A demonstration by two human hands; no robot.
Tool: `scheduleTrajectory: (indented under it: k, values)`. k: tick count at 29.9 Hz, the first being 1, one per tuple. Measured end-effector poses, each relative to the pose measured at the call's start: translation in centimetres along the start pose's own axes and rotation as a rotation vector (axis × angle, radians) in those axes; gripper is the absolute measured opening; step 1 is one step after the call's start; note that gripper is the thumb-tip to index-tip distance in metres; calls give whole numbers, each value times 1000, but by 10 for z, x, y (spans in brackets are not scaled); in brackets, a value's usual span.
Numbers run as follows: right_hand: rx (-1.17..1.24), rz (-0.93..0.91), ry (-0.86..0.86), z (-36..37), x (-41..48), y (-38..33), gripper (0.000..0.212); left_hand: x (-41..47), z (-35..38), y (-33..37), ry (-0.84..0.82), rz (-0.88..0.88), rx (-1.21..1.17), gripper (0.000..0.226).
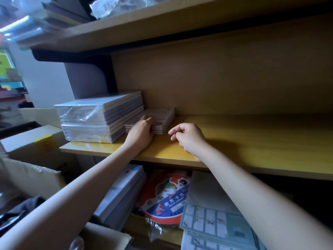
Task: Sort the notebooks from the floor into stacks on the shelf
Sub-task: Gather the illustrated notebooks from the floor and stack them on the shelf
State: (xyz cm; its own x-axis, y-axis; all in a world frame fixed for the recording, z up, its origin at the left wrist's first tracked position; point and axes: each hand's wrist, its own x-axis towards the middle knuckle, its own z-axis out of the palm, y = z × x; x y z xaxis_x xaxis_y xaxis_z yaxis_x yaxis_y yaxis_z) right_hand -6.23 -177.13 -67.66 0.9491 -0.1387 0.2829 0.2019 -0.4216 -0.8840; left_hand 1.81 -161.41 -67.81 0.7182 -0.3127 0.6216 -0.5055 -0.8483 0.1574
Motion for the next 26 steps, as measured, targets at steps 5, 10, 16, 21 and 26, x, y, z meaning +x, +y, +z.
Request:
scheduleTrajectory:
  k: [5, 10, 16, 21, 26]
  values:
    - [-91, -81, 10, -4, -15, -5, 30, -20, -10, 29, -117, -198, 5, 18]
    - [-232, -524, 196, -32, -94, 15, 24, -85, -28, 94, -118, 42, -240, 20]
    - [-348, -436, 10, -69, -239, 94, 18, -177, -49, 156, 6, 268, -451, 25]
    - [-417, 51, -346, -53, -325, 149, 27, -281, -6, 178, -628, 43, -365, 45]
    - [-204, 427, -328, -31, -365, 178, 38, -352, 35, 152, -1187, -507, -346, 28]
